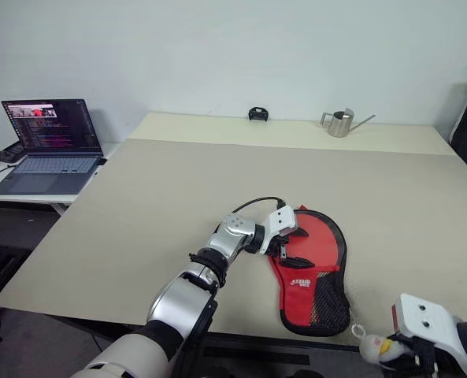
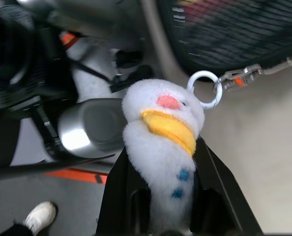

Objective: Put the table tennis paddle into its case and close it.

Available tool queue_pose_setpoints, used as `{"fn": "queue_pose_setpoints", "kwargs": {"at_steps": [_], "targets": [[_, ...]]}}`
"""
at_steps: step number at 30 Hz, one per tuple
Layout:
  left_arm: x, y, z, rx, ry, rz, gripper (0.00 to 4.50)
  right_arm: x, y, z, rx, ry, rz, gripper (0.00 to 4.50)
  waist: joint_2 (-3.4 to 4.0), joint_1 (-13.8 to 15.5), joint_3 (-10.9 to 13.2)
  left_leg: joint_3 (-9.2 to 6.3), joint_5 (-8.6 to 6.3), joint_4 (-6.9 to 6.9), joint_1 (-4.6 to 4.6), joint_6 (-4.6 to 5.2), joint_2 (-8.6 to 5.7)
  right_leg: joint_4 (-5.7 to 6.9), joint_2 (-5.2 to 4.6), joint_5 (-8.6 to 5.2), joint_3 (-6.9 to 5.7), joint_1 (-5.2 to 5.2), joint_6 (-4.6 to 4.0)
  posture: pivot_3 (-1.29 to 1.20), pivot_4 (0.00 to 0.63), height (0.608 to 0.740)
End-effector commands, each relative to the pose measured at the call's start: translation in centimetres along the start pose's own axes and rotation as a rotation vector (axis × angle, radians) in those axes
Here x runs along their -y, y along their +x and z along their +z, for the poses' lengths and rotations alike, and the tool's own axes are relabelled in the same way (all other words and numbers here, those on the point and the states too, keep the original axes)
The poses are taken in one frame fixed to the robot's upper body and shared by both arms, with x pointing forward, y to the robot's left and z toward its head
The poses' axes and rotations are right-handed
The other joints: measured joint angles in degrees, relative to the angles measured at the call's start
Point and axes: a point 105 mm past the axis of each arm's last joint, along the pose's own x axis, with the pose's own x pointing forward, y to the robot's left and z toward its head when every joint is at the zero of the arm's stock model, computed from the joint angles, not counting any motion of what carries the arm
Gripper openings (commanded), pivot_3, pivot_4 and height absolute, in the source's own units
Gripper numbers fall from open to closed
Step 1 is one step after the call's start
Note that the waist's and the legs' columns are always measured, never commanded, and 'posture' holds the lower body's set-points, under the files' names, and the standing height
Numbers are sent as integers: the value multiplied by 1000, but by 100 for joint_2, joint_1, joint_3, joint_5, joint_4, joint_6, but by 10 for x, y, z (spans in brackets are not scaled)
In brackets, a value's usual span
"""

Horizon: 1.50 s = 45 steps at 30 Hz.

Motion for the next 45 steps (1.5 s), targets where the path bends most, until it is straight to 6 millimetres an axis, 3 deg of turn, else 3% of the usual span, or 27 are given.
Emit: {"fn": "queue_pose_setpoints", "kwargs": {"at_steps": [1,19,24,29,40,45], "targets": [[18,5,-33,-101,-82,-62,4500,-16,1,9,3,-72,70,456,-3,0,-1,0,0,0,0,0,0,0,0,0,0,0,0,0,150,740],[17,7,-32,-114,-63,-60,4500,-60,28,30,132,-178,315,439,-16,0,-12,-3,0,0,2,-1,1,-2,-2,0,-2,3,0,0,150,740],[17,7,-31,-116,-61,-59,4500,-62,33,34,151,-189,311,438,-22,0,-18,-5,0,1,1,-1,2,-3,-7,0,-3,4,0,0,150,740],[16,7,-31,-117,-57,-57,4500,-46,41,37,135,-216,206,438,-31,1,-29,-7,0,0,1,-1,2,-5,-17,0,-5,4,0,0,150,740],[14,7,-31,-114,-56,-41,4500,-28,41,48,175,-172,133,4063,-40,2,-35,-9,0,1,2,0,0,-6,-21,0,-7,6,0,0,150,740],[14,8,-30,-109,-55,-36,4500,-22,35,58,248,-137,112,4063,-42,1,-38,-10,0,1,3,0,0,-3,-21,0,-7,7,0,0,150,740]]}}
